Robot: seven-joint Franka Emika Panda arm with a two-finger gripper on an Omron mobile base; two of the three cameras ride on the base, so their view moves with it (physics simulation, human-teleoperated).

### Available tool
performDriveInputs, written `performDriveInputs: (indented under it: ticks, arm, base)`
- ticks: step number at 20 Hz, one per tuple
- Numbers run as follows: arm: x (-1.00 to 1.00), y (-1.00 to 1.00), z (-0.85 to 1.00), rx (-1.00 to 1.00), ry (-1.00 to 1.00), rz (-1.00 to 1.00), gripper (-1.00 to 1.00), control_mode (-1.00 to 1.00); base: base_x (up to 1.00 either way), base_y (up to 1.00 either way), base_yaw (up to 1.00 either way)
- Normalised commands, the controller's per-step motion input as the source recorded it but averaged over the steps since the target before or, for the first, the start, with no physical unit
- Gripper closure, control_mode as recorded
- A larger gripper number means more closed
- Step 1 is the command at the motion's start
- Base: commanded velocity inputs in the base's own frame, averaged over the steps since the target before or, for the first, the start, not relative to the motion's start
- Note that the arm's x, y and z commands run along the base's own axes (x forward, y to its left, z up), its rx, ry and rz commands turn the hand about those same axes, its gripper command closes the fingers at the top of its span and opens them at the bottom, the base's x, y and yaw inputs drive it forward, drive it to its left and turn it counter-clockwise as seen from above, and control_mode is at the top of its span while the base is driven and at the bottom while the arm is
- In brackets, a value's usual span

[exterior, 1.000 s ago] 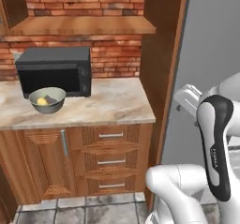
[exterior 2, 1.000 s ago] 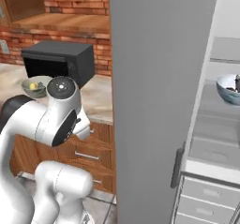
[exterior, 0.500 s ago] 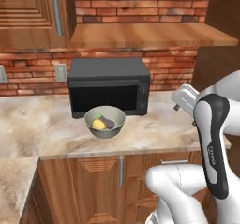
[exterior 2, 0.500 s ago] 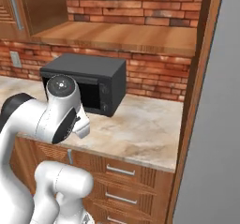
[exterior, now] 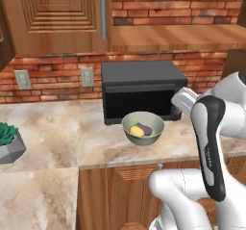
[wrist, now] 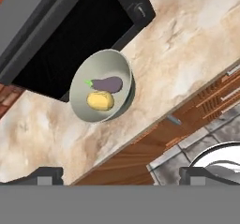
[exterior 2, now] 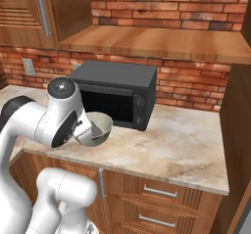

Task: Place the bowl with the eggplant and potato on the top shelf of the fridge. Place the bowl with the chicken drumstick and fish on the second highest shelf of the fridge.

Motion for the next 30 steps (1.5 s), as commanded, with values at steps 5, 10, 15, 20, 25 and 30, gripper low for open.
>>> performDriveInputs:
  ticks: [5, 10, 15, 20, 25, 30]
  arm:
    - [0.59, -0.45, -0.63, 0.00, 0.18, 0.00, -1.00, -1.00]
    - [0.62, -0.36, -0.50, 0.00, 0.22, 0.01, -1.00, -1.00]
    - [0.69, 0.00, -0.22, 0.00, 0.15, 0.00, -1.00, -1.00]
    - [0.52, 0.04, -0.51, -0.02, 0.05, 0.00, -1.00, -1.00]
    - [0.38, 0.21, -0.67, -0.05, 0.00, 0.00, -1.00, -1.00]
    - [0.03, 0.29, -0.59, -0.08, 0.00, 0.00, -1.00, -1.00]
  base:
    - [0.00, 0.00, 0.00]
    - [0.00, 0.00, 0.00]
    - [0.00, 0.00, 0.00]
    - [0.00, 0.00, 0.00]
    - [0.00, 0.00, 0.00]
    - [0.00, 0.00, 0.00]
